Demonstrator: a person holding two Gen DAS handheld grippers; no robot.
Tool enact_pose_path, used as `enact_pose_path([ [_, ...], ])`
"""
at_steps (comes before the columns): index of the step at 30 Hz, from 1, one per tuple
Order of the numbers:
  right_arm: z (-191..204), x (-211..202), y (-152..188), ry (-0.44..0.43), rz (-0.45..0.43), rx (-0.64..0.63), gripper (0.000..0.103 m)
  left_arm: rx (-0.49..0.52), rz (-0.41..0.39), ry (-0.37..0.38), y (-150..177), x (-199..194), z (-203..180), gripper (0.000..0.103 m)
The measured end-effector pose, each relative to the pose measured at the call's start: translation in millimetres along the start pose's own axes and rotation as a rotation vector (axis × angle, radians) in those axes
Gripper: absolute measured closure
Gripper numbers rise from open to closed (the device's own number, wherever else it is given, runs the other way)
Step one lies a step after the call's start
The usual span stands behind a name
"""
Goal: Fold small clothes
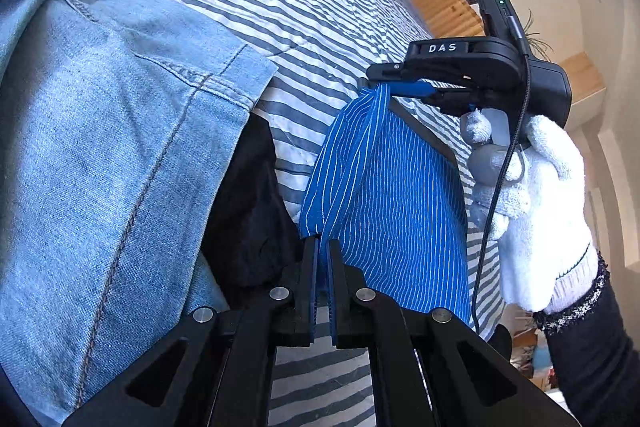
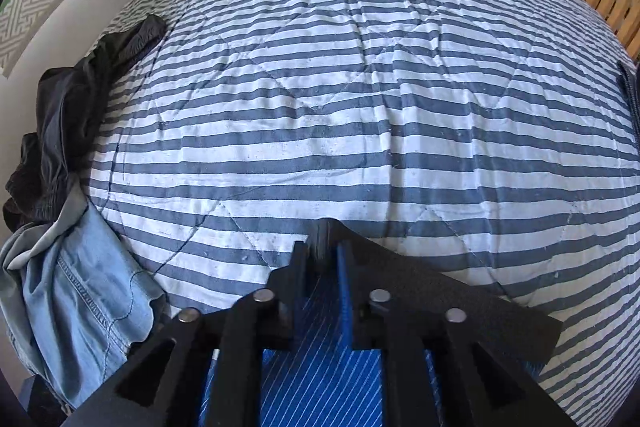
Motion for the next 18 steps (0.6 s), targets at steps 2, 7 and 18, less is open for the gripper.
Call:
enact_pose_path([
  [2,-4,-10,-1,-0.054,-0.012,0.001,0.075,0.005,-0.001,-0.023,6,-9,-4,0.095],
  [7,-36,-69,21,-0.152,-0.133,0.026,0.068,0.029,-0.072,-0.069,12,-34,-15,0.084],
  [18,-119,-70,158,-0.195,-0.111,0.127,0.068,0.218,0.093,-0.027,-61,25,-77,0.083],
])
Point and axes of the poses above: each gripper's, at about its wrist camera, not at the fingertips, and x roughly the way its jaws point, z to its left, y to its underside, the point moved 1 cm from there along x, roughly the way its jaws point, and after that the axes turned 13 degrees about z, right-handed, at the moved point
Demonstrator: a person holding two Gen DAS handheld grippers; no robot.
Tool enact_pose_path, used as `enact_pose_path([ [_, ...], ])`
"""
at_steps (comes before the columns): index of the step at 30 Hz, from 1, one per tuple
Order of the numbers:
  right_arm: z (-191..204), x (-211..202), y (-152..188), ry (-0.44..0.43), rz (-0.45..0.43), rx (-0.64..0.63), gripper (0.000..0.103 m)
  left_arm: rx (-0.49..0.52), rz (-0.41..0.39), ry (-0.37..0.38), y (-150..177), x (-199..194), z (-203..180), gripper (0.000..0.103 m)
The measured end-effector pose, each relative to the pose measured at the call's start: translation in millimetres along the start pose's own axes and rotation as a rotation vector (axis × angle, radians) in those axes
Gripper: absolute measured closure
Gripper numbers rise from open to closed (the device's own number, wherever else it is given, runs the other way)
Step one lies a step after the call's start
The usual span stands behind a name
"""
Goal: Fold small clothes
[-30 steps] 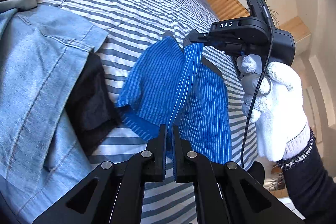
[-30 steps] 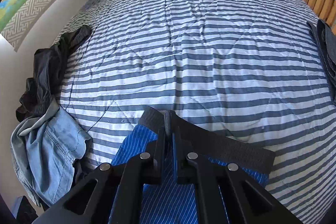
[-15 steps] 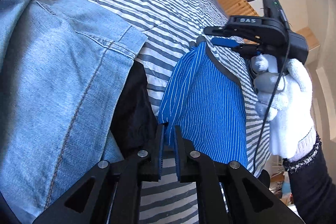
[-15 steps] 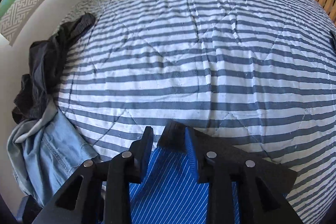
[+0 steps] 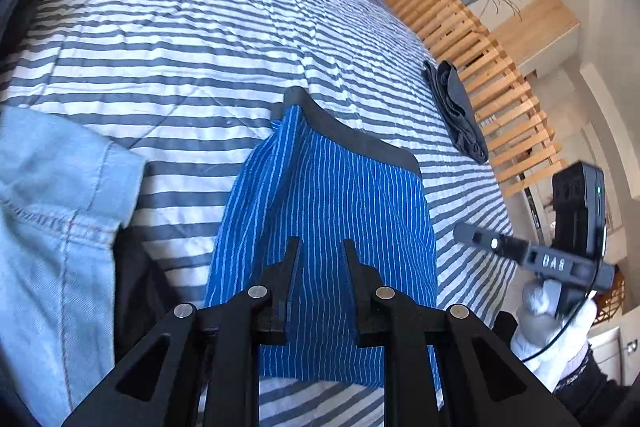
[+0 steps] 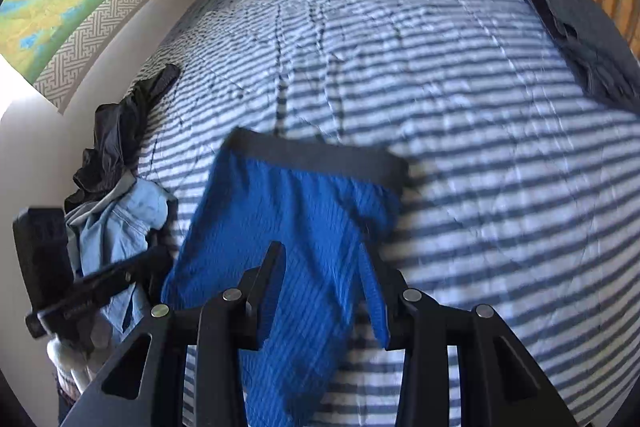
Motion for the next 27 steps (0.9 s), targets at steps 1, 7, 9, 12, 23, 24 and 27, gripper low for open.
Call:
enact_pose_path([
  [1,-6,7,9,-0.026,0.013,0.016,0.068,-0.003,0.022,-0.005,-6,8,1,0.084],
  [7,-18,56,35,-0.029,0.106,0.051,0.069,-0.032,0.070,-0.179,-24,32,24,0.084],
  [9,-17,52,40,-0.018,0.076,0.029,0.069,-0.040,0.048,-0.170,-23,21,26,0.082],
  [12,-24,36,43,-0.085,0.034,0.043,0.064,-0.012,0.003,-0.174,-23,4,26,0.042],
  [23,-43,45,30,-0.188,0.049,0.113,0.061,0.022,0.119,-0.174,-45,27,38,0.051],
  [24,-45,47,31,-0.207,0.055,0.117,0.060,0.036,0.129,-0.178,-44,30,37,0.052],
  [27,-46,52,34,-0.234,0.068,0.112,0.061,0.066,0.142,-0.182,-42,37,34,0.064],
])
Point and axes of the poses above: each gripper's, at about its wrist camera, not at the fingertips, and x roughly the way its jaws point, z to its left, y to its underside, the point moved 1 cm from there along x, roughly the way its jaws point, and after that the axes turned 13 degrees about z, right-handed, at the moved point
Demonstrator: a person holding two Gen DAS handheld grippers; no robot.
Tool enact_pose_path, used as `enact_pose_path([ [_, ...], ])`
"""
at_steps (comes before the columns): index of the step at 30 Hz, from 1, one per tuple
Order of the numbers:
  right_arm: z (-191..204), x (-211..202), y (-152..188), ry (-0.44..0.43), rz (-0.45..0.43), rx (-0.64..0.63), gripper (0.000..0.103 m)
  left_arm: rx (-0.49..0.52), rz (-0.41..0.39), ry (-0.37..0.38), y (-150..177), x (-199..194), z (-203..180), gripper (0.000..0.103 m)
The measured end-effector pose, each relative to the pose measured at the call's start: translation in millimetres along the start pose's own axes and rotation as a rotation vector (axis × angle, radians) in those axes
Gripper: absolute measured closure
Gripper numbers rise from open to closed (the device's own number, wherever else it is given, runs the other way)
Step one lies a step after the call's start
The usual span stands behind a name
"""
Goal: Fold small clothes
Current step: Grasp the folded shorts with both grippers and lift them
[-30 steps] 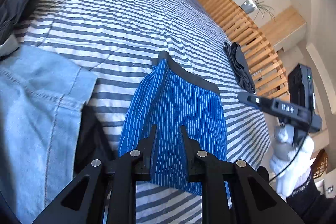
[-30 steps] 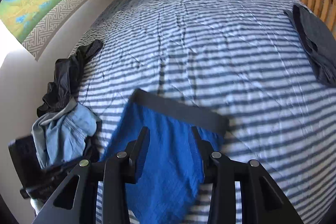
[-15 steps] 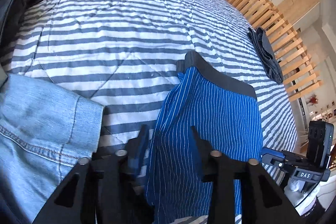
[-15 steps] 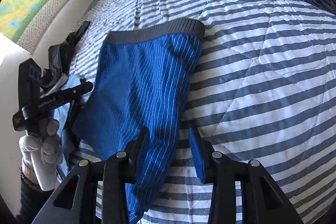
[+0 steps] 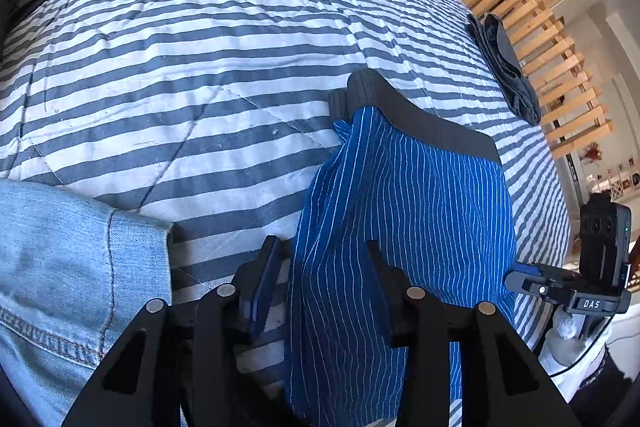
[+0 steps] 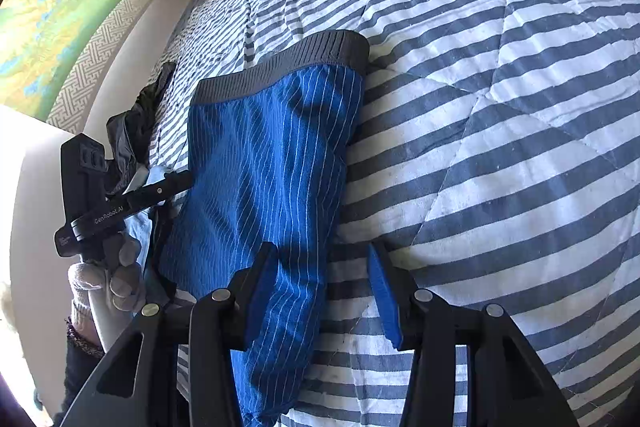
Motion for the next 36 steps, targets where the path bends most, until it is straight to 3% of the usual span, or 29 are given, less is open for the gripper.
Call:
enact_pose_path([
  [3,6,4,-2,0.001,-0.002,-0.028,0.065,-0.016,0.031,0.022,-2,6,2,0.096],
  [5,7,13,-5,-0.041,0.034,-0.031,0.089,-0.023,0.024,0.035,2,5,3,0.099],
  [8,1,19,-6,-0.106,0.040,-0.001,0.096,-0.063,0.007,0.098,7,-2,6,0.100],
  [12,0,-8,-1,-0.252,-0.012,0.003,0.099,-0.103,-0.054,0.234,23,-29,4,0.100],
  [20,8,-100,31,-0.374,-0.154,-0.053,0.100,-0.105,-0.214,0.453,81,-112,-43,0.100],
  [23,12,-129,55,-0.385,-0.173,-0.092,0.100,-0.076,-0.226,0.450,112,-131,-70,0.100],
  [28,11,-152,94,-0.374,-0.171,-0.130,0.100,-0.098,-0.161,0.471,142,-127,-90,0.100],
  [31,-11,-149,97,-0.351,-0.142,-0.090,0.100,-0.145,-0.097,0.432,134,-103,-82,0.100],
  [33,-23,-128,85,-0.332,-0.113,-0.043,0.100,-0.203,-0.047,0.440,114,-75,-67,0.100],
  [36,-44,-93,55,-0.286,-0.095,0.005,0.100,-0.268,-0.007,0.386,80,-34,-44,0.100],
])
Point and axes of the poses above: each gripper's, at about its wrist camera, not at the fingertips, and x roughly the way its jaws point, z to its left, y to its underside, the point moved 1 cm from there along x, roughly the way its jaws point, and after that the axes turned 13 degrees about z, right-handed, at the moved point
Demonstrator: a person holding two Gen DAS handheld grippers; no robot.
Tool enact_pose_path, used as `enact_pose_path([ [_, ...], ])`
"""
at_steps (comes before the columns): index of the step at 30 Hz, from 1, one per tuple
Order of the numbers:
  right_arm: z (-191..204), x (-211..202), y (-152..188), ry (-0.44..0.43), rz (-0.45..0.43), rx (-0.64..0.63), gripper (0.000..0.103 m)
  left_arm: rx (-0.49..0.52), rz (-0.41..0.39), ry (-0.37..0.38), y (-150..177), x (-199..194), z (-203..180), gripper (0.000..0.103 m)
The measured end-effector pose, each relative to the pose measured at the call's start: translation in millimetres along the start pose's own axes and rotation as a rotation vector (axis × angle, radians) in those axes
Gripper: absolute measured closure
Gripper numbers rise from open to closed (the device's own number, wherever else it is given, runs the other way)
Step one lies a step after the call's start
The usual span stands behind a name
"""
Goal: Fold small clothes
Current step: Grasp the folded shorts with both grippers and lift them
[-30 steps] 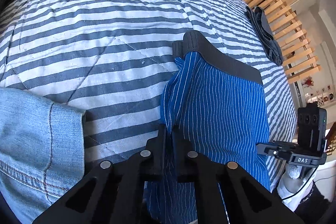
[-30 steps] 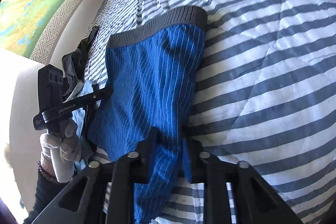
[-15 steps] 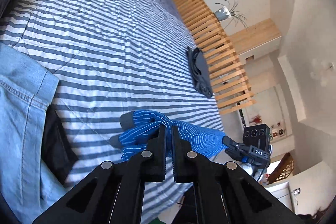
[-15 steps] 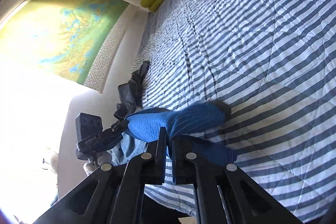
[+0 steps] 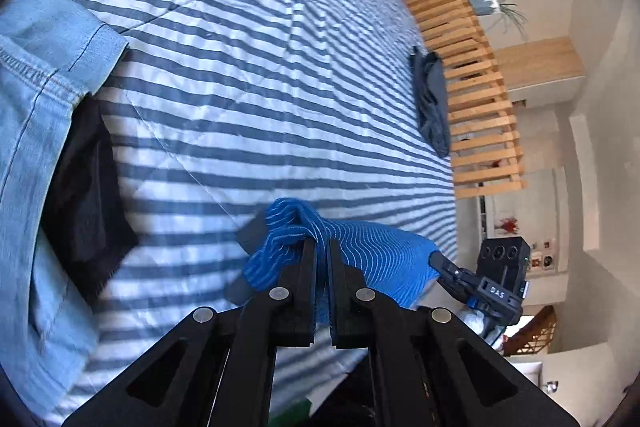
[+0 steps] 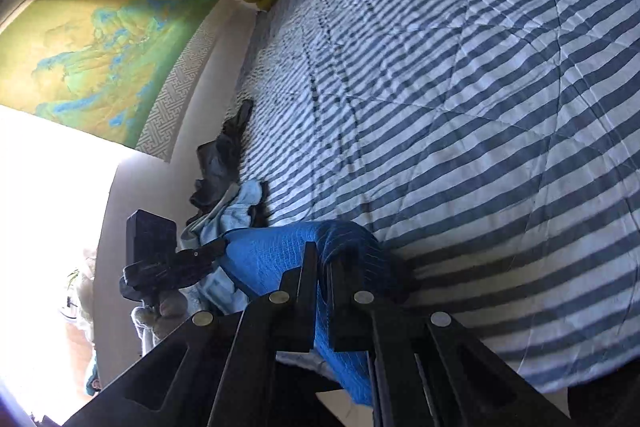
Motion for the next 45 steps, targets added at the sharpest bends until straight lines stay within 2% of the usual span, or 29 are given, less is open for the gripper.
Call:
enact_pose_path([
  [3,-30,23,-25,-0.043,0.017,0.095,0.100,-0.047,0.022,-0.015,-34,20,15,0.100],
  [10,-58,35,-73,-0.017,0.003,0.158,0.100,-0.093,0.036,0.018,-96,43,23,0.099],
  [14,-72,37,-83,-0.023,0.006,0.209,0.100,-0.128,0.065,0.012,-115,61,32,0.099],
  [17,-74,39,-83,0.003,0.013,0.196,0.098,-0.089,0.059,-0.004,-114,61,27,0.097],
  [18,-72,38,-83,0.006,0.018,0.186,0.096,-0.077,0.058,-0.010,-112,58,24,0.091],
  [21,-68,32,-82,0.021,0.033,0.169,0.094,-0.063,0.036,-0.034,-98,45,18,0.052],
  [22,-65,28,-80,0.027,0.030,0.159,0.093,-0.047,0.026,-0.055,-92,40,14,0.050],
  [24,-58,19,-74,0.059,0.024,0.124,0.087,-0.002,0.034,-0.096,-83,38,4,0.050],
  [26,-50,12,-65,0.082,0.019,0.090,0.076,0.023,0.047,-0.138,-75,41,-1,0.052],
  [27,-47,9,-60,0.090,0.021,0.083,0.075,0.044,0.060,-0.167,-73,44,-4,0.065],
  [28,-44,8,-55,0.104,0.027,0.077,0.075,0.063,0.073,-0.210,-73,49,-7,0.091],
  [29,-42,7,-50,0.122,0.031,0.072,0.075,0.071,0.078,-0.241,-72,51,-9,0.097],
  [33,-22,17,-23,0.180,0.060,0.007,0.075,0.050,0.017,-0.276,-85,42,-4,0.095],
  [35,-13,35,-9,0.301,0.122,-0.056,0.075,0.035,0.020,-0.250,-88,40,0,0.094],
  [37,-6,47,1,0.444,0.152,-0.114,0.075,0.045,0.014,-0.276,-86,37,-5,0.090],
  [38,-2,47,4,0.466,0.155,-0.135,0.075,0.063,0.008,-0.283,-83,33,-10,0.088],
  [41,8,25,8,0.446,0.088,-0.155,0.075,0.118,-0.061,-0.327,-71,16,-27,0.082],
  [43,24,8,2,0.422,0.006,-0.175,0.075,0.173,-0.105,-0.311,-64,8,-41,0.082],
  [45,42,4,-9,0.380,-0.056,-0.208,0.075,0.226,-0.097,-0.299,-62,14,-55,0.082],
])
Point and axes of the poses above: each gripper's, at about its wrist camera, not at the fingertips, and x roughly the way its jaws point, z to its left, y to its underside, the point moved 1 cm from there along x, roughly the way its jaws point, and after that the axes turned 13 degrees about z, right-handed, at the moved point
